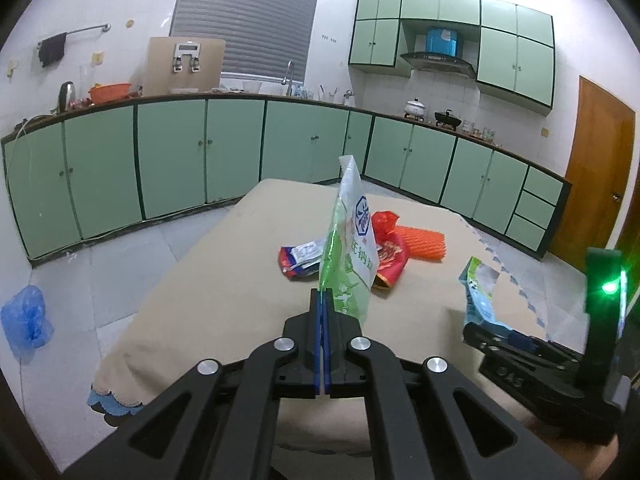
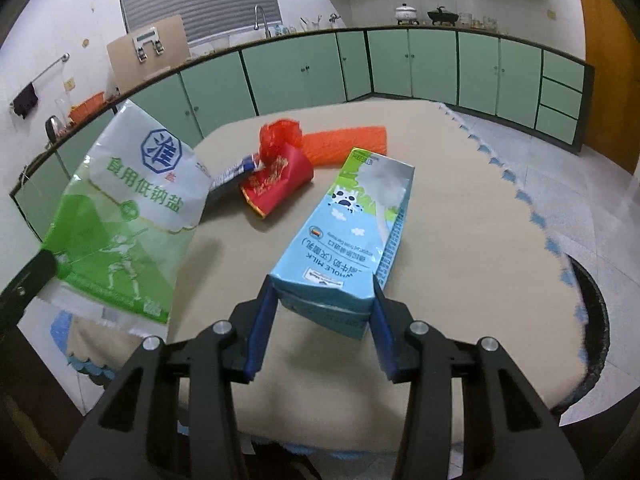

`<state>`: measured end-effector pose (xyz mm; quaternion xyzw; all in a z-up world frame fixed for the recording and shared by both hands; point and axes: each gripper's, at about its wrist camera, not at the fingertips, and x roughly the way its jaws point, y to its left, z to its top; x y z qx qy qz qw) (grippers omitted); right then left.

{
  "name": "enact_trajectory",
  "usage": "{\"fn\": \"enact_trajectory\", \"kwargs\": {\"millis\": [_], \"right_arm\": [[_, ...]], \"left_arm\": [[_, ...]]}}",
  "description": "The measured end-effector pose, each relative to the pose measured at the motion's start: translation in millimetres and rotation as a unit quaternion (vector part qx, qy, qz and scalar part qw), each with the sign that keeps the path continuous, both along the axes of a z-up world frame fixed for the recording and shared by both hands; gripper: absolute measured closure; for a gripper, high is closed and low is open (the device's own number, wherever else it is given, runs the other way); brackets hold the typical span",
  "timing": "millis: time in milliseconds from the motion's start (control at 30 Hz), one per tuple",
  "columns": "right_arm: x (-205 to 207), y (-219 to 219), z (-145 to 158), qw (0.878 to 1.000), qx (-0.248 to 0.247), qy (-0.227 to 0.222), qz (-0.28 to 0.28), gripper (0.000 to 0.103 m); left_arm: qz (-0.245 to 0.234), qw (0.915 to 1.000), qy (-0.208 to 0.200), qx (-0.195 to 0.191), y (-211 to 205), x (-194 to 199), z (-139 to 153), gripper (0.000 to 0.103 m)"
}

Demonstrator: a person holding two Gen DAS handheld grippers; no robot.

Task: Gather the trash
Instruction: 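Carry the green bag and milk carton to the bin and release both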

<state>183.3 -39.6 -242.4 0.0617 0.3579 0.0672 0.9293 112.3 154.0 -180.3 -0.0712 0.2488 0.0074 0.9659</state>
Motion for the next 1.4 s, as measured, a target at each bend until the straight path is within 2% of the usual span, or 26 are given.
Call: {"fn": "enact_trajectory", "kwargs": {"millis": [233,367,567,733,867,1033,1133,1267,1400], "right_arm": [[-24.5,-29.0,44.2,0.999,0.01,-0.035,-0.001,0.061],[-44.1,-60.8,68.1,0.998,0.013,-0.057,-0.013,0.061],[-62.2,-116.7,85.8,0.996,-0.006,-0.074,-0.042,0.061],[-69.7,-191.7,88.2,0.992,-0.015,-0.072,-0.098,0.061],[-73.4,-250.0,79.5,0.988,-0.024,-0.063,-0.14,0.061],[-64.0,-307.1,50.9,0.986,-0.019,-0.027,-0.164,0.061],[-54.2,-332.2,28.2,0.984,-0.015,-0.003,-0.176,0.061],[-32.0,-357.2,-7.5,0.983,-0.005,0.037,-0.18,0.061],[-12.1,-375.8,-35.1,0.982,0.003,0.062,-0.178,0.06]], "left_arm": [[-0.015,0.9998,-0.012,0.008,-22.8,-1.9,21.8,0.102],[-0.031,0.9994,-0.012,0.007,-42.1,2.4,29.2,0.102],[-0.094,0.9953,-0.024,0.008,-97.3,12.2,44.5,0.102],[-0.179,0.9835,-0.026,-0.003,-166.3,28.9,55.2,0.102],[-0.24,0.9705,-0.021,-0.002,-224.2,47.5,54.5,0.102],[-0.308,0.9512,0.014,-0.012,-299.4,81.2,38.4,0.102],[-0.33,0.9431,0.039,-0.008,-338.8,93.1,18.8,0.102],[-0.345,0.9337,0.093,0.02,-392.2,118.2,-26.3,0.102],[-0.354,0.9247,0.133,0.042,-420.6,136.5,-64.2,0.102]]}}
